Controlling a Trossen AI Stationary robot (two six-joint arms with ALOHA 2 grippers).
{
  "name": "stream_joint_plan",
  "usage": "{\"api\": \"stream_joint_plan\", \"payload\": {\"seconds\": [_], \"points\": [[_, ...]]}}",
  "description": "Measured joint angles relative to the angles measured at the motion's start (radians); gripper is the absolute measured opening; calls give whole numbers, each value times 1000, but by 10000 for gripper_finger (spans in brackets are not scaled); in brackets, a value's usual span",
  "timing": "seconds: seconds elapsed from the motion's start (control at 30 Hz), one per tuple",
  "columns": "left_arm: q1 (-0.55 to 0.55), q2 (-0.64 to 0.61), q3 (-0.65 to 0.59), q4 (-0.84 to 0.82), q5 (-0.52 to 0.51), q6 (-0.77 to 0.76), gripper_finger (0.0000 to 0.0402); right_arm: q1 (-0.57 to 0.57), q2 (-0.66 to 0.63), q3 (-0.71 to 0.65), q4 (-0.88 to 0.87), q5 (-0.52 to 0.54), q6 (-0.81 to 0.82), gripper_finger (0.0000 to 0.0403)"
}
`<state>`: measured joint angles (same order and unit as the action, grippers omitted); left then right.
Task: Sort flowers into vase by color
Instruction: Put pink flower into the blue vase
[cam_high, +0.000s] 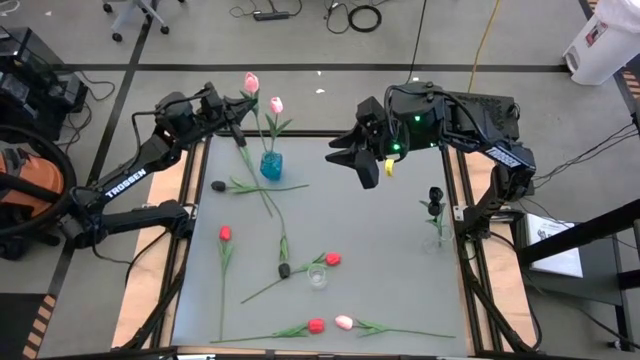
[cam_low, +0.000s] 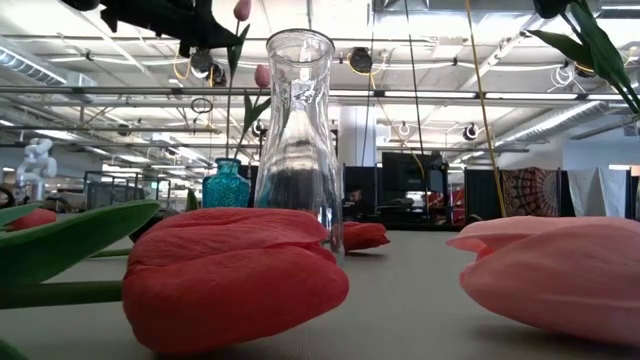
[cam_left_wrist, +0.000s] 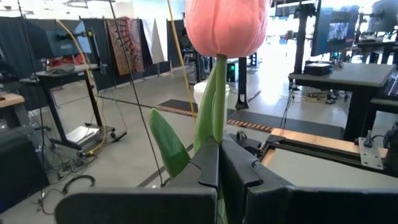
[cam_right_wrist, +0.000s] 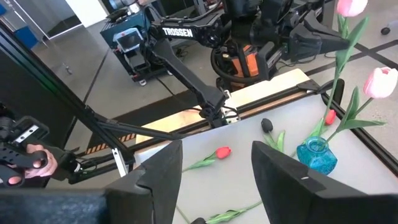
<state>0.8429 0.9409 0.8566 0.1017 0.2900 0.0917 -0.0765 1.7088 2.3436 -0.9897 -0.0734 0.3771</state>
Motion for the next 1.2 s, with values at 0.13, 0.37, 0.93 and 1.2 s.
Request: {"api": "stream_joint_plan", "payload": {"seconds": [0.13, 0.37, 0.93, 1.2], "points": [[0, 1, 0, -56, 0, -5, 1, 0, 0, 0, 0, 0, 1, 185], [0, 2, 0, -73, 0, -5, 16, 0, 0, 0, 0, 0, 1, 185], [-1, 2, 0, -73, 2, -7, 29, 0, 0, 0, 0, 0, 0, 185], [-15, 2, 0, -74, 23, -8, 37, 0, 0, 0, -1, -1, -11, 185]]}}
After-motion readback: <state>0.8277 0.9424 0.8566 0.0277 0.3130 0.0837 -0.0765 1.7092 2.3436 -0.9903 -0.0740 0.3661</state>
